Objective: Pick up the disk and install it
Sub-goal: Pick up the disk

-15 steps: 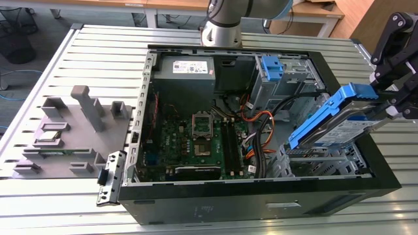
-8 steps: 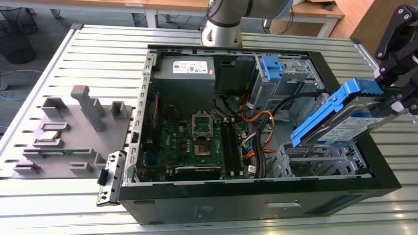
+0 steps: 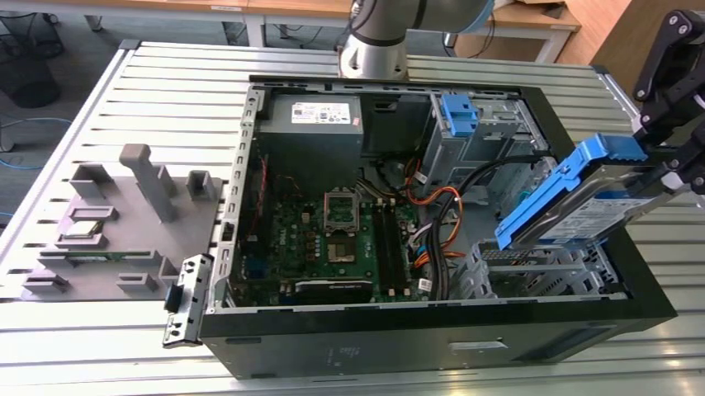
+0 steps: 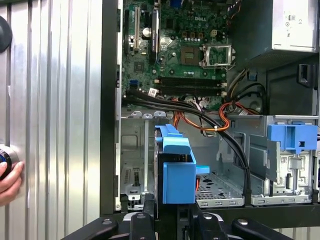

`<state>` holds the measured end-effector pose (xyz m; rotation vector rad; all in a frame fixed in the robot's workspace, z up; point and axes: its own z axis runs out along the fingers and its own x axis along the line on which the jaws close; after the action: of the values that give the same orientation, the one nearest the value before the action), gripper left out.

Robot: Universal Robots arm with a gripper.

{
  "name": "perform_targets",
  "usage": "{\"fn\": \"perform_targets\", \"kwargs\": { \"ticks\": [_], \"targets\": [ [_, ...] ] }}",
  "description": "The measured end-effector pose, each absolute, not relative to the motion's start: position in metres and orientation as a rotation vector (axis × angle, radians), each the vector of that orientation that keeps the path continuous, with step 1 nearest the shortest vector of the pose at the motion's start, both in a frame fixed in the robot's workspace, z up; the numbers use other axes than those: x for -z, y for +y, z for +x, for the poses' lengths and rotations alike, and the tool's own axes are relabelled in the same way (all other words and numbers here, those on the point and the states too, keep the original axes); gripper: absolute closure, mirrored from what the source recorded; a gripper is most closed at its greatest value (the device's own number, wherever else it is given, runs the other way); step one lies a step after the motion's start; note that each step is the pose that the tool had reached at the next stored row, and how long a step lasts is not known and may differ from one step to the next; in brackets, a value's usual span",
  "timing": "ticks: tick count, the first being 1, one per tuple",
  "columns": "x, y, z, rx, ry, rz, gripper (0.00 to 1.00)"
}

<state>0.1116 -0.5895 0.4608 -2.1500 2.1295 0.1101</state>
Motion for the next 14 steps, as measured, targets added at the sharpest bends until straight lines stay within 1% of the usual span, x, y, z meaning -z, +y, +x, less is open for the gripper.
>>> {"fn": "perform_targets", "kwargs": {
  "ticks": [6,14],
  "targets": [
    [-0.4604,-0.5896,0.1034,-0.087,2.122,-2.145,0.65],
    [-0.4594,-0.5895,0.1023,-0.084,2.123,-2.143,0.65]
  ]
}}
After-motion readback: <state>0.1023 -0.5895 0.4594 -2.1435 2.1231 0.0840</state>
